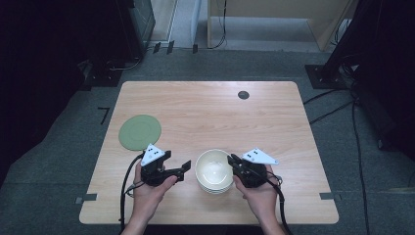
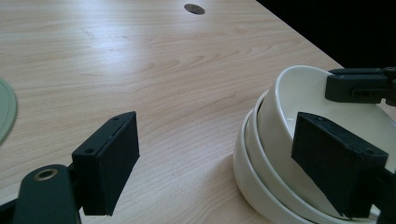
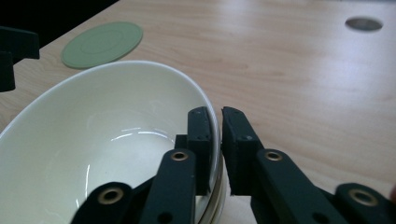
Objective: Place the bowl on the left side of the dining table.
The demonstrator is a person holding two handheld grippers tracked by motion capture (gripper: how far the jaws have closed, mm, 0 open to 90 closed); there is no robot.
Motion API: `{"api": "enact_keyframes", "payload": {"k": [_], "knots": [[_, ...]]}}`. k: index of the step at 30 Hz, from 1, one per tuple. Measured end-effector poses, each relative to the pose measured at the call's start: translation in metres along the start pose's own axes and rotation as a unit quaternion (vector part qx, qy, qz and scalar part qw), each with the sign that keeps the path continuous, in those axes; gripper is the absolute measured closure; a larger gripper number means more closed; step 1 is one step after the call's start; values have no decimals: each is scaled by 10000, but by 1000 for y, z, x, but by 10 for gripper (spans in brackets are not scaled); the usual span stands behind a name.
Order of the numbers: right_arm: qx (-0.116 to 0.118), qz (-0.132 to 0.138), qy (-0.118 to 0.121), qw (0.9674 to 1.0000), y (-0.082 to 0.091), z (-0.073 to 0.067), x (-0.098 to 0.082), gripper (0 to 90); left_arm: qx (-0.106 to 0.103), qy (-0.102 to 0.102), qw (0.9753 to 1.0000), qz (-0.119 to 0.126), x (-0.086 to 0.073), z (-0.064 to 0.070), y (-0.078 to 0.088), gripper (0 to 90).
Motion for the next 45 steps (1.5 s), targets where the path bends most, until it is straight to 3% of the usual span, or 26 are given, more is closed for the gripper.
{"api": "enact_keyframes", "payload": {"k": [3,7,10,11,14,16,17,22,26,28,31,35,37,38,40,41,43,45], "knots": [[-36,81,249,9997,0,-3,0,870,-48,-12,10000,-40,-1,1,-1,150],[79,187,317,9993,1,-1,-1,874,-71,-2,9999,-78,-2,2,-3,151],[108,368,584,9976,1,-2,-4,876,-106,22,9999,-75,-2,3,-4,151],[144,471,700,9963,2,-2,-4,879,-99,33,9999,-67,-2,3,-4,150],[240,942,1216,9878,5,-6,-1,885,-88,57,9999,-60,-2,3,-4,150],[241,979,1207,9875,5,-6,-2,883,-95,49,9999,-65,-2,3,-4,150],[267,936,1103,9891,5,-5,-1,881,-102,53,9999,-64,-2,3,-4,150],[174,396,797,9959,4,-6,5,772,-141,29,9999,-92,-3,5,-5,150],[-80,-44,812,9967,-1,-10,1,787,-155,33,9998,-86,-3,7,-6,150],[-124,-64,828,9965,-2,-11,0,794,-161,28,9998,-83,-3,8,-6,150],[-255,142,928,9953,-3,-15,-2,842,-184,15,9998,-72,-3,9,-6,150],[-138,287,904,9954,-2,-13,-4,844,-181,-4,9998,-59,-3,10,-6,150],[-118,501,1125,9923,-1,-15,-4,844,-194,-9,9998,-51,-3,10,-6,150],[-110,649,1320,9891,1,-16,-3,844,-196,-10,9998,-48,-3,11,-6,150],[-119,989,1780,9790,4,-20,-3,843,-218,-15,9997,-53,-4,11,-7,150],[-121,1088,1903,9756,5,-20,-4,842,-214,-17,9997,-64,-4,11,-7,150],[-71,1212,1930,9737,4,-18,-7,843,-212,-27,9997,-90,-5,11,-8,150],[32,1201,1790,9765,3,-15,-9,842,-228,-22,9997,-107,-6,11,-9,150]]}}
Point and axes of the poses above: each handheld gripper's, and its own axes: y roughly backward along the jaws, x roughly out of its top, z roughly to its right, the point moved 2 cm from there along -y, roughly forward along the jaws, and after that the axes turned 11 degrees about z, right-handed, at the moved point
